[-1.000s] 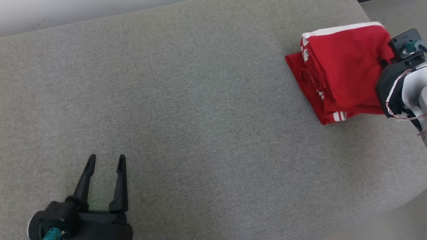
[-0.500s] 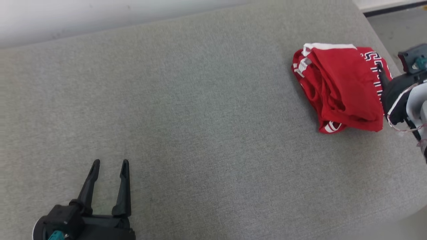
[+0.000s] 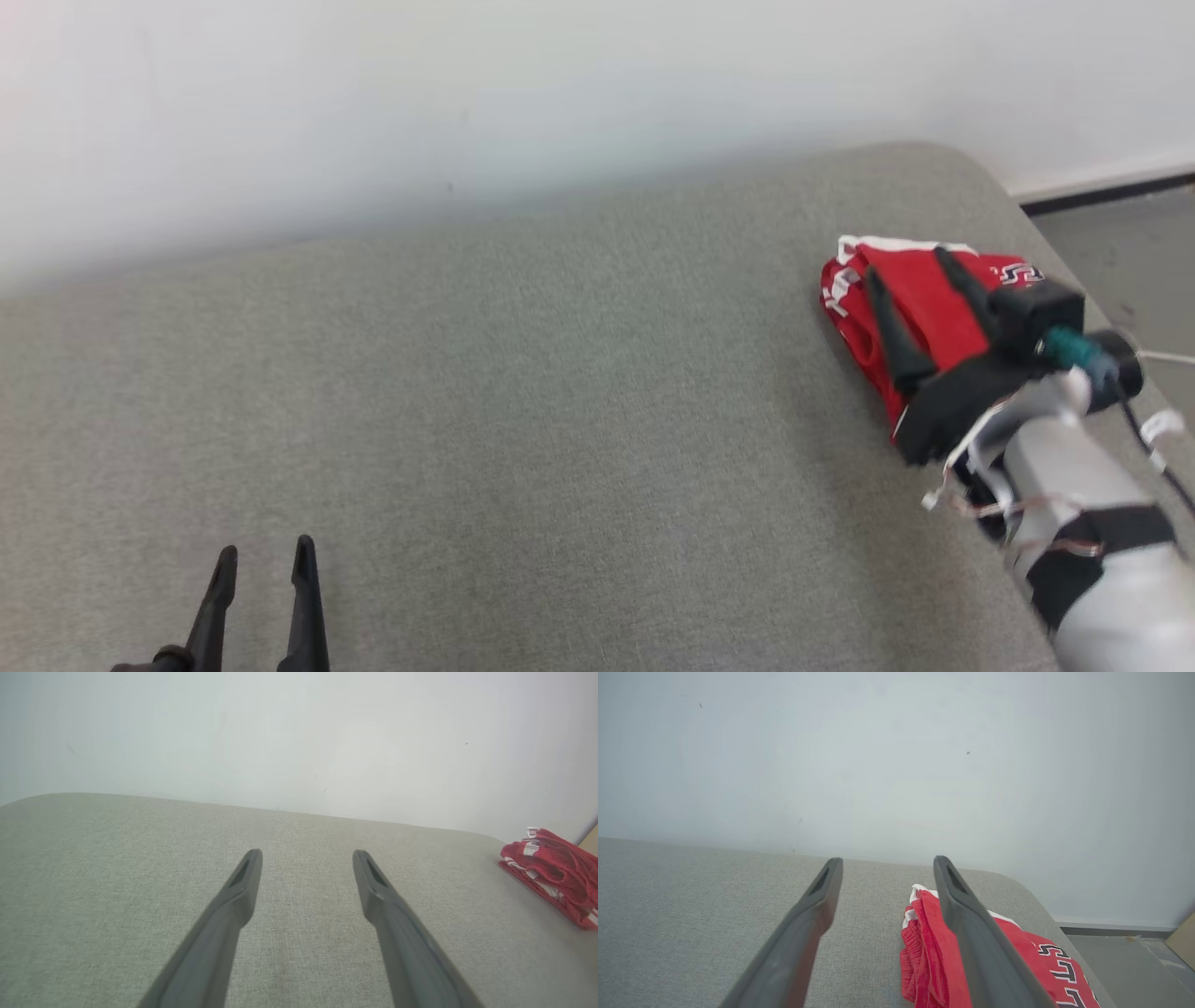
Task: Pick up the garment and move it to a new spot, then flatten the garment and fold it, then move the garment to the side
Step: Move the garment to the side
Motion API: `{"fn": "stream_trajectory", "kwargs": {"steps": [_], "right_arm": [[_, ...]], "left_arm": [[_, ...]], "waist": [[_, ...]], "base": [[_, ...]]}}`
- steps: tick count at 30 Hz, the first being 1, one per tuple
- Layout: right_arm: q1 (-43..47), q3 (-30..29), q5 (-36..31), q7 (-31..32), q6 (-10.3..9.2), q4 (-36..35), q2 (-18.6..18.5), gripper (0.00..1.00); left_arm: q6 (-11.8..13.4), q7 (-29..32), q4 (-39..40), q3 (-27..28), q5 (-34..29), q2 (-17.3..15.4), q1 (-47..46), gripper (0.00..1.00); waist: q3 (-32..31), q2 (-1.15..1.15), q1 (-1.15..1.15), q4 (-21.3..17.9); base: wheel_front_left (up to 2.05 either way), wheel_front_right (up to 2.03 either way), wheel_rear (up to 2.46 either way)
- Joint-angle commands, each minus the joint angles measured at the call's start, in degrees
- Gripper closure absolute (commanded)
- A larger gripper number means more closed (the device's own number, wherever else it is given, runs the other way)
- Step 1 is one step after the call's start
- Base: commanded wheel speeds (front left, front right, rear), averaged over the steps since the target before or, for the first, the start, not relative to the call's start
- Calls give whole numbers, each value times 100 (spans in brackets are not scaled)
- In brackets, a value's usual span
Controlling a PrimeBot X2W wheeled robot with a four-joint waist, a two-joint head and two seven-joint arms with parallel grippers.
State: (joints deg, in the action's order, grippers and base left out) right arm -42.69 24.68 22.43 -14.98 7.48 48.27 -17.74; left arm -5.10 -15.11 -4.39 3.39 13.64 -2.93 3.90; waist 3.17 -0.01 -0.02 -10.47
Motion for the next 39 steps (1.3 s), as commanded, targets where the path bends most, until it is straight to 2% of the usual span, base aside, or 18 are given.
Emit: {"fn": "stream_trajectory", "kwargs": {"steps": [1, 7, 9, 13, 18, 24, 39], "right_arm": [[367, -16, 44, -21, -1, -346, 21, 0], [1383, -293, -82, -23, -1, -1395, 151, 0], [1778, -435, -324, -22, -1, -1723, 188, 0], [2562, -798, -534, -23, -1, -2215, 529, 0], [3240, -1201, -743, -24, -1, -2501, 922, 0], [3745, -1696, -1025, -23, -1, -2834, 1208, 0], [3996, -1877, -1238, -24, -1, -2973, 1360, 0]], "left_arm": [[30, 0, 31, 56, 25, 5, 69, 0], [67, 0, -42, 134, -14, 3, 141, 0], [57, 0, -86, 154, -48, 3, 152, 0], [95, -1, -163, 211, -159, 2, 242, 0], [169, -1, -218, 286, -187, 2, 388, 0], [213, -1, -204, 334, -116, 3, 547, 0], [168, -1, -228, 279, -137, 3, 528, 0]], "waist": [[-377, 1, 2, 214], [-535, 1, 2, 401], [-594, 1, 2, 486], [-721, 1, 2, 646], [-793, 1, 2, 713], [-856, 1, 2, 787], [-892, 1, 2, 806]], "base": [[0, 0, 0], [0, 0, 0], [0, 0, 0], [0, 0, 0], [0, 0, 0], [0, 0, 0], [0, 0, 0]]}}
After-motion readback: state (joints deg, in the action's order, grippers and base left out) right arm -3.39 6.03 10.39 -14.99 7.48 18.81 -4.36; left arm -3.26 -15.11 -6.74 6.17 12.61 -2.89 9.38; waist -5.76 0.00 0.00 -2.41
